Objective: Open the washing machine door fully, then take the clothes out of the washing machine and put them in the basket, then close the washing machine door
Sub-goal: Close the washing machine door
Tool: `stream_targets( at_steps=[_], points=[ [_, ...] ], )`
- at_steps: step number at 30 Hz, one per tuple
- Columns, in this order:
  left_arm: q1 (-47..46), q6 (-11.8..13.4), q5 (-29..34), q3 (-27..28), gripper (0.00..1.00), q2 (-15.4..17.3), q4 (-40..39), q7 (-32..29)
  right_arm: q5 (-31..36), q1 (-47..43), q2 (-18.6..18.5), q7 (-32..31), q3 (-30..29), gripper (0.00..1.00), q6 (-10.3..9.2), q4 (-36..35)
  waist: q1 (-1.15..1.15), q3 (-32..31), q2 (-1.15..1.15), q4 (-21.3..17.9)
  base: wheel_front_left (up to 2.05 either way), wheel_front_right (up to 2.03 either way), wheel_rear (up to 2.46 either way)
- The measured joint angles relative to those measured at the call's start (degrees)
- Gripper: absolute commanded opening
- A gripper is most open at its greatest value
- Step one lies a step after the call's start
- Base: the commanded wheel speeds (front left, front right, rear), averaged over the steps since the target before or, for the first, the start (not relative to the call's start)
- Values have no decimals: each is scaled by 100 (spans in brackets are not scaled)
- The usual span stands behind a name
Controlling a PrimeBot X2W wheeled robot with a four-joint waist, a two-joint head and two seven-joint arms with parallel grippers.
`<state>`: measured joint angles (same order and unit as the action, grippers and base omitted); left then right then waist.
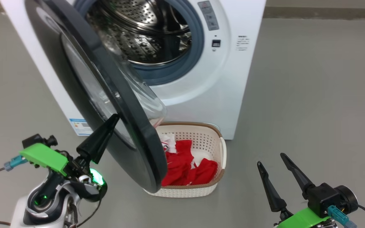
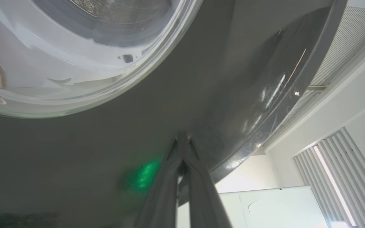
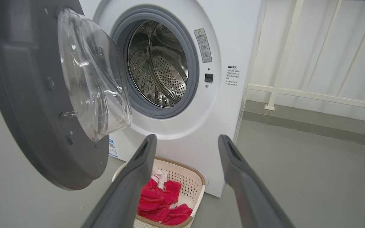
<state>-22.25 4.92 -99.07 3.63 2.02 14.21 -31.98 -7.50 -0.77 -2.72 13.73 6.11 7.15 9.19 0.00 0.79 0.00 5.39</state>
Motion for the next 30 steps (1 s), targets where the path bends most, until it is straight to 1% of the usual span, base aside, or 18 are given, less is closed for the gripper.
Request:
stream_targets(
  at_steps=[3, 13, 20, 26, 30],
  points=[
    [-4, -82, -178, -22, 0, -1, 3, 62, 0, 26, 0, 43, 2, 100, 0, 4, 0, 38, 0, -133, 0, 0, 0],
    [-114, -255, -177, -107, 0, -2, 136, 388, 0, 100, 0, 43, 11, 100, 0, 15, 0, 158, 0, -568, 0, 0, 0],
    [-318, -493, -177, -194, 0, -4, 256, 569, -8, 136, 0, 48, 25, 100, 0, 38, 0, 261, 0, -820, 0, 0, 0],
    [-521, -605, -177, -211, 0, -8, 377, 656, -8, 186, -1, 48, 33, 100, 0, 40, 0, 354, 0, -1027, 0, 0, 0],
    [-714, -699, -120, -198, 0, -13, 510, 849, -16, 258, 0, 48, 51, 100, 0, 38, 0, 451, 0, -1156, 0, 0, 0]
  ],
)
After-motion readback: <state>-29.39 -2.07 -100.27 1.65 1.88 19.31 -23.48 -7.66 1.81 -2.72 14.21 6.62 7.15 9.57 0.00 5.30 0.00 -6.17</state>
